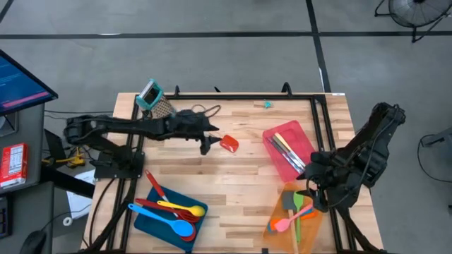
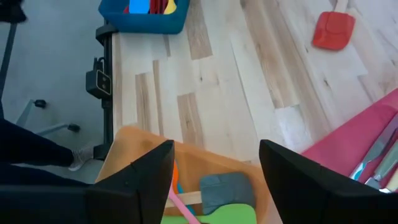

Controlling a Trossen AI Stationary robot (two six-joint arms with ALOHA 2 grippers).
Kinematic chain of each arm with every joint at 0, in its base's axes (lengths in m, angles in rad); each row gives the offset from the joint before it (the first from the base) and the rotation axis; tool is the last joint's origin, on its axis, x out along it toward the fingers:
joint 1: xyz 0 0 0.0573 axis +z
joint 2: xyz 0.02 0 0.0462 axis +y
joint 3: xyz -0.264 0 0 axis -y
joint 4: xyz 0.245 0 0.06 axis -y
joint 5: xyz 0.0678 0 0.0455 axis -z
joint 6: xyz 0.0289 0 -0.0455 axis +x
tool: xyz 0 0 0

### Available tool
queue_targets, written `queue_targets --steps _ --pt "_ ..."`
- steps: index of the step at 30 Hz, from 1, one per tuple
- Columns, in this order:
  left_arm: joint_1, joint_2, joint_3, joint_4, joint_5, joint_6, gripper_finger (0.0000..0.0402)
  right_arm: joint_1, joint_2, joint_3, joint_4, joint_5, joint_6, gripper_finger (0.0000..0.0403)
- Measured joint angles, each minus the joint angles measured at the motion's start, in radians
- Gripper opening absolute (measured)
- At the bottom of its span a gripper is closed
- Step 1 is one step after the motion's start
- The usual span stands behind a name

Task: Pick & Place Kitchen Items
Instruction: Put the red spatula into the orange bin

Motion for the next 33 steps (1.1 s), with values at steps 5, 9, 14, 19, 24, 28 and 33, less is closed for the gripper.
queue_targets --steps 5,9,14,19,24,28,33 --pt "0.015 0.162 0.163 -0.247 0.001 0.108 0.023 0.0 -0.002 0.0 0.001 0.003 0.0 0.0228" --pt "0.032 0.247 0.288 -0.413 -0.006 0.172 0.023 0.0 -0.002 0.0 0.002 0.003 0.003 0.0228" --pt "0.067 0.327 0.419 -0.563 -0.013 0.221 0.023 0.0 -0.002 0.0 -0.004 0.005 0.002 0.0227" --pt "0.1 0.382 0.501 -0.668 -0.012 0.271 0.023 0.0 -0.002 0.0 -0.006 0.006 -0.009 0.0227" --pt "0.139 0.39 0.512 -0.694 -0.053 0.266 0.0217 0.0 0.002 0.0 -0.005 0.006 -0.009 0.0227" --pt "0.163 0.394 0.512 -0.7 -0.107 0.262 0.018 0.0 0.019 0.0 -0.005 0.01 -0.008 0.0227" --pt "0.159 0.423 0.513 -0.704 -0.185 0.252 0.0092 0.0 0.049 0.0 -0.004 0.015 -0.008 0.0227"
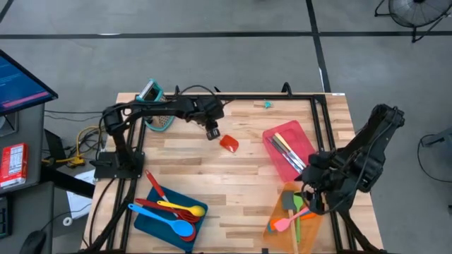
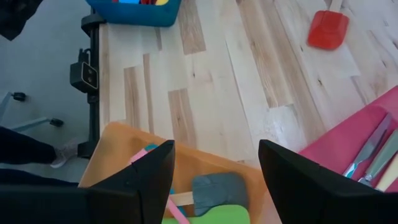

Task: Pick & Place Kitchen Items
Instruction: Put the red spatula into the orange bin

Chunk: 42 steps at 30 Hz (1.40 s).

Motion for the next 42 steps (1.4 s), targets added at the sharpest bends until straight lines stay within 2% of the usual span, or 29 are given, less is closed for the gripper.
queue_targets --steps 3,5,12,16,18,21,25,30,37,42 --pt "-0.001 0.037 0.0 -0.001 -0.002 -0.018 0.0029 0.001 0.013 0.0 -0.001 0.009 0.011 0.0227" --pt "-0.001 0.065 0.0 -0.001 -0.002 -0.033 0.0009 -0.001 0.017 0.0 0.0 0.017 0.03 0.0227" --pt "-0.009 0.171 0.0 0.004 0.0 -0.1 0.0002 -0.006 0.018 0.0 0.004 0.017 0.095 0.0227" --pt "-0.041 0.179 0.005 -0.014 0.03 -0.226 0.0002 -0.005 0.018 0.0 0.015 0.017 0.121 0.0227" --pt "-0.078 0.17 0.003 -0.027 0.034 -0.309 0.0002 -0.004 0.018 0.0 0.015 0.017 0.128 0.0227" --pt "-0.158 0.144 -0.004 -0.056 0.106 -0.442 0.0001 -0.004 0.018 0.0 0.015 0.018 0.124 0.0227" --pt "-0.257 0.129 0.0 -0.029 0.167 -0.501 0.0001 -0.006 0.018 0.0 0.012 0.04 0.11 0.0227" --pt "-0.34 0.136 -0.002 0.002 0.076 -0.516 0.0001 -0.006 0.018 0.0 0.024 0.092 0.097 0.0227" --pt "-0.344 0.048 -0.002 0.064 0.072 -0.526 0.0006 -0.006 0.018 0.0 0.04 0.095 0.105 0.0227" --pt "-0.343 -0.117 -0.001 0.149 0.085 -0.229 0.0045 -0.006 0.018 0.0 0.041 0.095 0.096 0.0227"
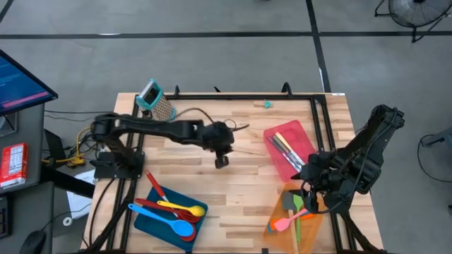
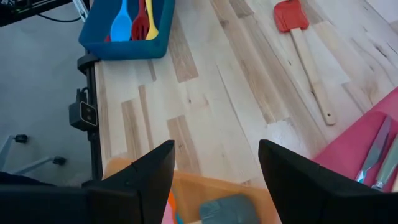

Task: Pick & Place Kitchen Items
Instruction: Put the red spatula into the orange bin

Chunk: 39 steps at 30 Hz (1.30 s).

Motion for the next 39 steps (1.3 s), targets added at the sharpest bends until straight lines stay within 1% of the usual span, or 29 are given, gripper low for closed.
queue_targets --steps 3,5,7,10,13,15,17,22,27,33,36,39 --pt "0.026 -0.068 0.0 0.009 0.0 0.115 0.0086 0.0 0.0 0.0 0.0 0.0 -0.002 0.0227" --pt "0.049 -0.095 -0.018 0.004 0.003 0.162 0.0116 0.003 0.0 0.0 0.003 0.0 -0.002 0.0227" --pt "0.073 -0.107 -0.051 0.0 0.03 0.191 0.0148 0.009 0.0 0.0 0.007 0.0 -0.002 0.0227" --pt "0.102 -0.099 -0.094 -0.005 0.091 0.205 0.02 0.01 0.0 0.0 0.008 0.0 -0.002 0.0227" --pt "0.11 -0.067 -0.12 -0.002 0.107 0.241 0.0247 0.009 0.0 0.0 0.009 0.0 -0.002 0.0227" --pt "0.111 -0.036 -0.12 0.005 0.106 0.262 0.027 0.008 0.0 0.0 0.005 0.0 -0.002 0.0227" --pt "0.111 -0.003 -0.12 0.042 0.107 0.28 0.0282 0.008 0.0 0.0 -0.005 0.0 -0.002 0.0227" --pt "0.119 0.099 -0.12 0.137 0.108 0.3 0.028 0.008 0.0 0.0 -0.009 0.0 -0.002 0.0227" --pt "0.165 0.201 -0.12 0.136 0.126 0.295 0.0271 0.008 0.0 0.0 -0.006 0.0 -0.001 0.0227" --pt "0.2 0.252 -0.12 0.149 0.135 0.304 0.0267 0.008 0.0 0.0 -0.003 0.0 0.001 0.0227" --pt "0.186 0.268 -0.117 0.15 0.097 0.34 0.0249 0.008 0.0 0.0 -0.004 0.0 0.001 0.0227" --pt "0.151 0.295 -0.114 0.145 0.054 0.393 0.0216 0.008 0.0 0.0 -0.004 0.0 0.001 0.0227"
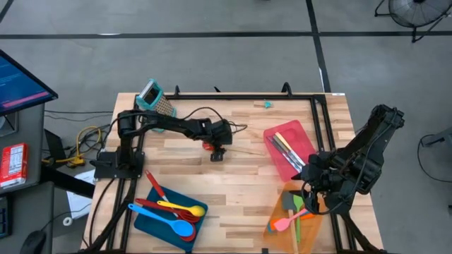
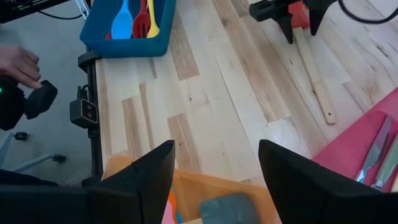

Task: Pick & Place Kitchen Items
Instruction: Put the red spatula into the orange bin

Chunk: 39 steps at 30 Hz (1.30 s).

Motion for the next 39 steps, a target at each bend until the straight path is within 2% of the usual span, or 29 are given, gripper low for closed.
queue_targets --steps 6,10,12,15,19,23,29,34,39 --pt "-0.061 0.018 0.003 -0.023 -0.099 0.008 0.0134 -0.002 0.0 0.0 -0.002 0.0 0.005 0.0227" --pt "-0.059 0.01 0.0 -0.029 -0.097 -0.001 0.0051 -0.004 0.0 0.0 -0.004 0.0 0.0 0.0227" --pt "-0.046 0.004 0.0 -0.028 -0.087 -0.052 0.0023 -0.01 0.0 0.0 -0.003 0.0 0.0 0.0227" --pt "-0.034 0.002 0.0 -0.026 -0.036 -0.113 0.0023 -0.016 0.0 0.0 0.0 0.0 0.005 0.0227" --pt "-0.041 -0.02 -0.002 -0.026 -0.047 -0.151 0.0031 -0.015 0.0 0.0 0.001 0.0 0.008 0.0227" --pt "-0.055 -0.075 -0.009 -0.068 -0.042 -0.16 0.0012 -0.015 0.0 0.0 0.003 0.0 0.015 0.0227" --pt "-0.07 -0.15 -0.011 -0.117 -0.029 -0.161 0.0001 -0.015 0.0 0.0 0.001 0.04 0.01 0.0227" --pt "-0.084 -0.168 -0.011 -0.156 -0.036 -0.158 0.0001 -0.015 0.0 0.0 0.0 0.078 0.004 0.0227" --pt "-0.09 -0.168 -0.01 -0.141 0.008 -0.1 0.0005 -0.015 0.0 0.0 0.0 0.079 -0.001 0.0227"
